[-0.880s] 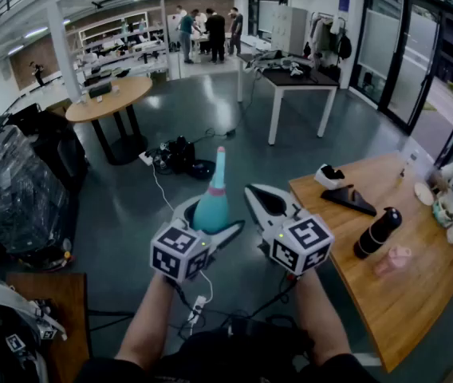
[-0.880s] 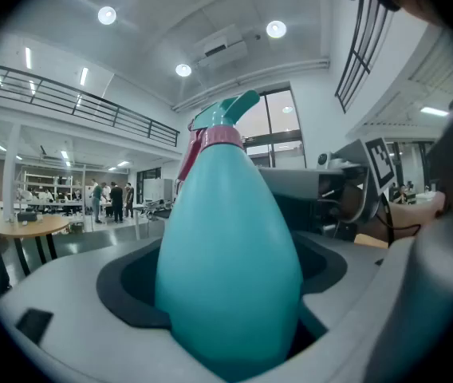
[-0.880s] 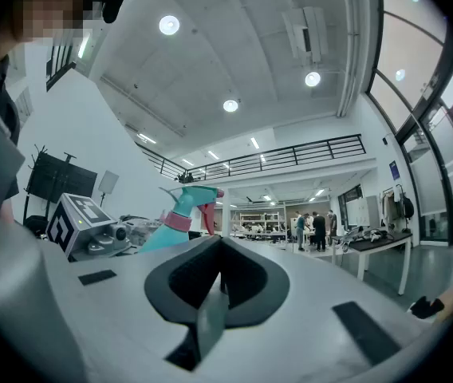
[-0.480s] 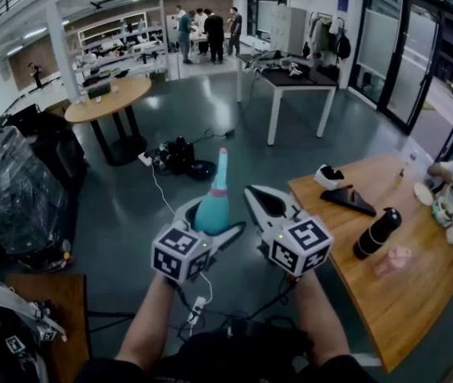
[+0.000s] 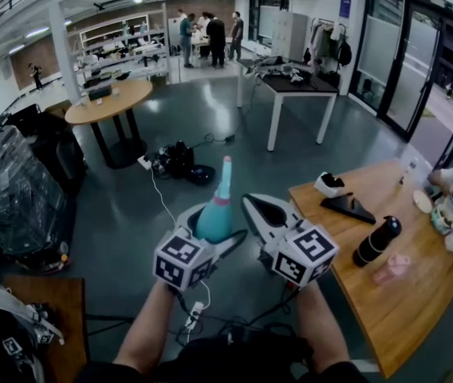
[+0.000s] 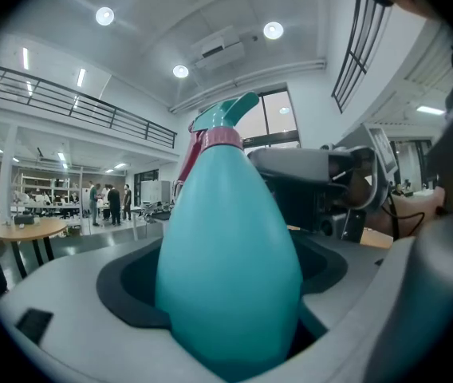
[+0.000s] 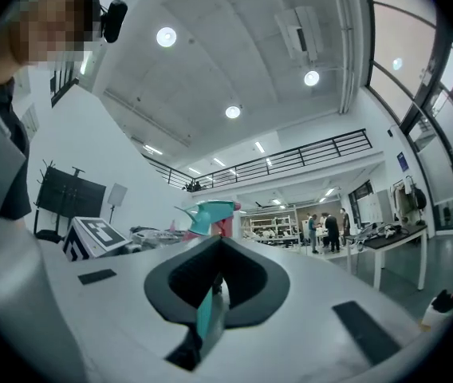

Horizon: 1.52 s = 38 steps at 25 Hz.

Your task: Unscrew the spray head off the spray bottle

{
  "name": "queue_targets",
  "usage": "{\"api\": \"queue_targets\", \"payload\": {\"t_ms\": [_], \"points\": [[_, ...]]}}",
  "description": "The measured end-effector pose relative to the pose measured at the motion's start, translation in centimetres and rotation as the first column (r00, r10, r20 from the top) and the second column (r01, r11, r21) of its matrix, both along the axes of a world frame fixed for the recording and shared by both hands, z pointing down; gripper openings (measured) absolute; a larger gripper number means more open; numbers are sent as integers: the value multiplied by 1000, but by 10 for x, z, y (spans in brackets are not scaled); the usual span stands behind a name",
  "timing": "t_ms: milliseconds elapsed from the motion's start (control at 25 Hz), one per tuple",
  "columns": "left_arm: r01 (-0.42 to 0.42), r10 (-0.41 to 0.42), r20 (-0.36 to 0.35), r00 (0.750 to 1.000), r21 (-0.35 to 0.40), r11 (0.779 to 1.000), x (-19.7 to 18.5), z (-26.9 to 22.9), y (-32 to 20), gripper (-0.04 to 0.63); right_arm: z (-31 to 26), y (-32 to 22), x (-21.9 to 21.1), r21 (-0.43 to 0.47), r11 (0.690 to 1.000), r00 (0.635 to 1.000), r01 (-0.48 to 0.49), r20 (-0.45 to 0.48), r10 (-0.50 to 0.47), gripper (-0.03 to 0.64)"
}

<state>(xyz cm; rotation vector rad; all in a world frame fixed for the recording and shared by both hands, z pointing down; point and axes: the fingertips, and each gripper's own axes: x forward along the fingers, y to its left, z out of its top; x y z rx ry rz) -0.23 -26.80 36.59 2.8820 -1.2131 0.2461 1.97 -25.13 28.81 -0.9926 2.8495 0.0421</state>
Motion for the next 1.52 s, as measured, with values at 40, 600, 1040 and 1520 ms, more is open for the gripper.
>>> {"api": "queue_targets", "payload": {"t_ms": [40,600,1040,1520], "points": [[0,0,3,1000,10,1000,1,-2,0,446,-3,3,-1,0,1000,1000,17,15,-17,11],[1,-2,20,1000,82,997,16,-2,1,446,-13,14,-18,-44,993,990,106,94,-101,173],[7,-14,63,998,103,995,32,1,4,446,-6,14,-11,-52,993,991,102,93,-96,171],[14,-23,78,997,122,992,32,1,7,446,-7,17,-4,-60,992,988,114,116,-106,135]]}}
